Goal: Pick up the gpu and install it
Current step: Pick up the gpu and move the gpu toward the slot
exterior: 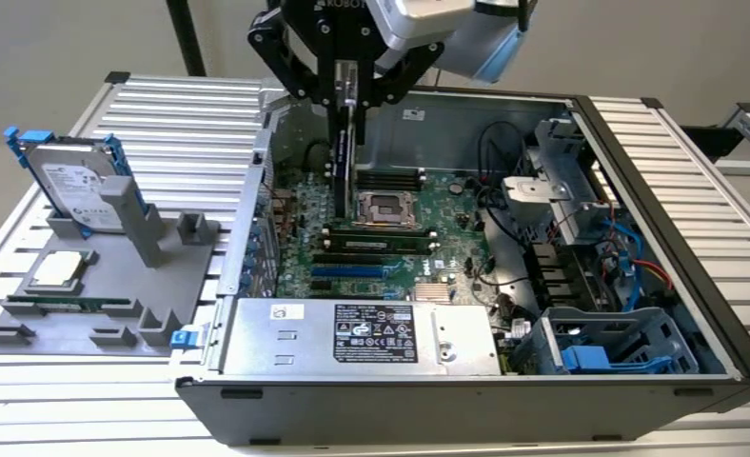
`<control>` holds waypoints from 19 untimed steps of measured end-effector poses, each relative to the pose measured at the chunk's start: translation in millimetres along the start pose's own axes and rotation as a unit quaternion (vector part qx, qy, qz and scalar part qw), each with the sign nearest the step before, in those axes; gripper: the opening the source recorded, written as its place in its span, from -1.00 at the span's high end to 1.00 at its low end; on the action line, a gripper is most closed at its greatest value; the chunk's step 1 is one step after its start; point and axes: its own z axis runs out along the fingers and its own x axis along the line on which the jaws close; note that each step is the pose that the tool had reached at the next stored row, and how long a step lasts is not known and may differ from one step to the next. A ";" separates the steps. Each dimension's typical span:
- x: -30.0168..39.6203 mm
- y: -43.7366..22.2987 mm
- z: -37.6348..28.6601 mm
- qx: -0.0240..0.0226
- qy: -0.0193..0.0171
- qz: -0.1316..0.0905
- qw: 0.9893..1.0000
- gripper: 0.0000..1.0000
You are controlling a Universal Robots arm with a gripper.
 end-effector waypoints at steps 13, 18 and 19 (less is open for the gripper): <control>-22.7 1.4 0.9 0.000 0.000 0.000 1.000 1.00; -31.3 1.9 1.2 0.000 0.000 0.000 1.000 1.00; -33.0 2.0 1.3 0.000 0.000 0.000 1.000 1.00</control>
